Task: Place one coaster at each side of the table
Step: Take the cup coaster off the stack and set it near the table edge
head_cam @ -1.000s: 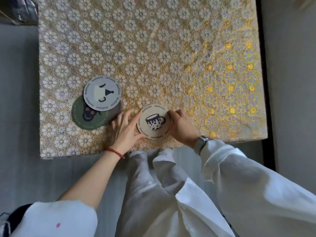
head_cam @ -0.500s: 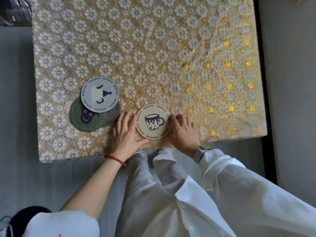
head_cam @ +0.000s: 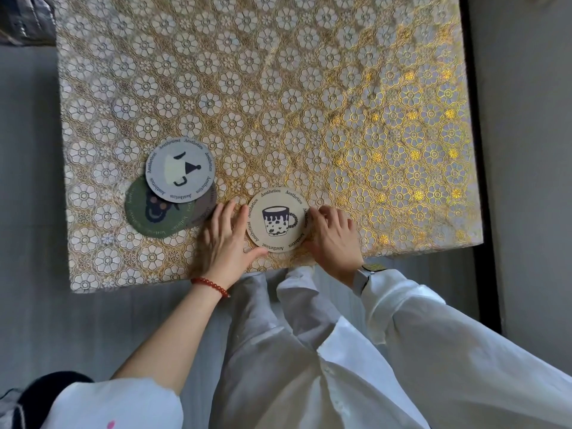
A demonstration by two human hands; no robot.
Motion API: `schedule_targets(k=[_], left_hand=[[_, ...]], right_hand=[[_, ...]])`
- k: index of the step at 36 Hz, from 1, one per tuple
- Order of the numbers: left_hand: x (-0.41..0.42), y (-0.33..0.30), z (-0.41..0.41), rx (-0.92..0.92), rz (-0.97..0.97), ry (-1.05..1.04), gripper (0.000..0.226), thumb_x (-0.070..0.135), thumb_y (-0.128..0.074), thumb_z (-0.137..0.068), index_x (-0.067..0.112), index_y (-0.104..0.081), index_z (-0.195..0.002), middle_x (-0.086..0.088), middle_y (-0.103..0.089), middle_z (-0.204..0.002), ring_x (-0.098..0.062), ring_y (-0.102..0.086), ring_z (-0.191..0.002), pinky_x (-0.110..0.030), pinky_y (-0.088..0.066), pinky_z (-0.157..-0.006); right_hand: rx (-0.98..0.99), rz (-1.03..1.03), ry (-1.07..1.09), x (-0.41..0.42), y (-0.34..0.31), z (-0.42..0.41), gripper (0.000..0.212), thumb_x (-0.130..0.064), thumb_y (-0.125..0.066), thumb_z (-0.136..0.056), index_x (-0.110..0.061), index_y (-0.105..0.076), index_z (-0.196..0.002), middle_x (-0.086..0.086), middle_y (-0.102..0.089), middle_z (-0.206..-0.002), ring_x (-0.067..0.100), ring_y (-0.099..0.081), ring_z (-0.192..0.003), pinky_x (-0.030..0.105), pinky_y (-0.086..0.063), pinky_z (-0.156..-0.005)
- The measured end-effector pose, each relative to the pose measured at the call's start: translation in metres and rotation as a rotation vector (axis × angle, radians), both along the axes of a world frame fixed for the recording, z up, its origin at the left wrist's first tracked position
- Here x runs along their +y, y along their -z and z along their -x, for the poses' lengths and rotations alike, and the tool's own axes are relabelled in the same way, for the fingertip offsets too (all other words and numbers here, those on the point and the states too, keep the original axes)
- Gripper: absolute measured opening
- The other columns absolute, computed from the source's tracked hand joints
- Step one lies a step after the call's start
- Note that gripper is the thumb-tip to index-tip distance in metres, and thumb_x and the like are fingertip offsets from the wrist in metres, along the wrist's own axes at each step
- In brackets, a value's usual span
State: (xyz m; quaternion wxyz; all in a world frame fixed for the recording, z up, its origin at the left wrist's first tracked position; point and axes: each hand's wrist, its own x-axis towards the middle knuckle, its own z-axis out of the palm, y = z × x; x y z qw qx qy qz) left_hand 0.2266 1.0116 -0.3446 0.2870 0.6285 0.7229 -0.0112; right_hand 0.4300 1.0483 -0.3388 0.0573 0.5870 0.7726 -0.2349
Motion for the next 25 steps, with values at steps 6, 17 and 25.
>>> schedule_targets(k=[6,17,25], left_hand=[[-0.001,0.000,-0.002,-0.002,0.022,-0.004,0.099,0.048,-0.068,-0.070,0.019,-0.007,-0.143,-0.008,0.002,-0.155,-0.027,0.009,-0.141,-0.059,-0.009,-0.110],[-0.001,-0.002,-0.002,-0.011,0.035,-0.003,0.100,0.047,-0.069,-0.070,0.022,-0.005,-0.143,-0.007,0.005,-0.155,-0.027,0.011,-0.141,-0.060,-0.007,-0.109],[0.001,-0.004,-0.003,-0.031,0.050,-0.015,0.098,0.045,-0.068,-0.073,0.022,-0.004,-0.143,-0.007,0.009,-0.155,-0.025,0.015,-0.140,-0.060,-0.003,-0.109]], right_hand=[[0.004,-0.057,-0.008,-0.003,0.003,-0.002,0.064,-0.029,-0.065,-0.072,-0.012,-0.039,-0.129,0.014,-0.049,-0.127,0.032,-0.041,-0.119,0.049,-0.029,-0.101],[0.031,-0.100,-0.036,-0.002,0.005,-0.010,0.055,-0.027,-0.062,-0.076,-0.013,-0.042,-0.125,0.012,-0.051,-0.126,0.032,-0.042,-0.120,0.050,-0.029,-0.102],[0.039,-0.084,-0.029,-0.001,0.007,-0.010,0.053,-0.030,-0.061,-0.077,-0.014,-0.044,-0.124,0.011,-0.050,-0.128,0.030,-0.039,-0.123,0.049,-0.025,-0.103]])
